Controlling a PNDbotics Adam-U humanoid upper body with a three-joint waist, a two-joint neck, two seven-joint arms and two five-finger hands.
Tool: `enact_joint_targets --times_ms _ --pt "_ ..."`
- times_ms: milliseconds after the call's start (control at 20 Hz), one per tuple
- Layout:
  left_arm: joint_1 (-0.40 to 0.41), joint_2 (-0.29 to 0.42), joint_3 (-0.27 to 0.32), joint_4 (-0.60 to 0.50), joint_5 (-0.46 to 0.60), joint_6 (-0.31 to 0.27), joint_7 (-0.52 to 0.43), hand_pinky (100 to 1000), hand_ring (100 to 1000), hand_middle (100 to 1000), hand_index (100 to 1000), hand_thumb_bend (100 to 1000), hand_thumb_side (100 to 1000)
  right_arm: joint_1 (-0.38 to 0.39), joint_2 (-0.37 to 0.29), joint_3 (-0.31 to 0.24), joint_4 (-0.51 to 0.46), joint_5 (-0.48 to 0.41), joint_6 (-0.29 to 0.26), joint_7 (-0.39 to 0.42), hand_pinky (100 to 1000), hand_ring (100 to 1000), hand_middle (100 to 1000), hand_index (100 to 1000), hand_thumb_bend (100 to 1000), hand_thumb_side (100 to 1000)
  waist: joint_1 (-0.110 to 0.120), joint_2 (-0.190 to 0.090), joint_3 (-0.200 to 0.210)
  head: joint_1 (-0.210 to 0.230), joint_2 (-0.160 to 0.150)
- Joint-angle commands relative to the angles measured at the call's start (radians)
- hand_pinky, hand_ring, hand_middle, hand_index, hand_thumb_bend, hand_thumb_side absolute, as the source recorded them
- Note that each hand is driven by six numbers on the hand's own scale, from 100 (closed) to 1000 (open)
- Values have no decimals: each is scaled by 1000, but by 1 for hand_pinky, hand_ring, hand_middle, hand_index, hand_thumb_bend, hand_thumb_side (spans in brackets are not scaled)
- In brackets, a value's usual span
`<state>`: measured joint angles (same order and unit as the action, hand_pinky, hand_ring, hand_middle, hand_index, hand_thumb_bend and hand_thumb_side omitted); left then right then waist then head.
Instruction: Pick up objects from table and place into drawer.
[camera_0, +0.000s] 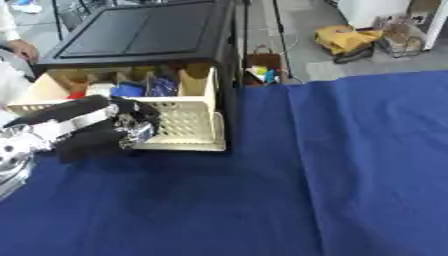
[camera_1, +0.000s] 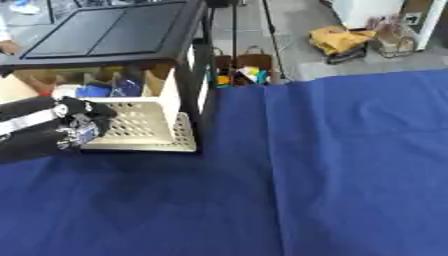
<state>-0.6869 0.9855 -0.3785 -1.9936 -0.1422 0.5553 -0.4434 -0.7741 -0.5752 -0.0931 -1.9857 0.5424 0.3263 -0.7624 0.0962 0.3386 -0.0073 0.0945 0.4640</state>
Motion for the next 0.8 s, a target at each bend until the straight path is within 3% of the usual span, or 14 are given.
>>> enact_joint_targets --times_ms 50,800 --pt "-20 22 23 -6 -10 -1 4 133 484 774 929 100 1000 -18 -10 -7 -14 -8 18 -13 835 850 590 741 100 1000 -4 -17 -2 6 -8" --pt "-39 11 35 -6 -23 38 7 130 483 768 932 100 1000 -25 -7 -4 -14 -10 15 -7 836 851 590 743 100 1000 -3 -14 -13 10 -17"
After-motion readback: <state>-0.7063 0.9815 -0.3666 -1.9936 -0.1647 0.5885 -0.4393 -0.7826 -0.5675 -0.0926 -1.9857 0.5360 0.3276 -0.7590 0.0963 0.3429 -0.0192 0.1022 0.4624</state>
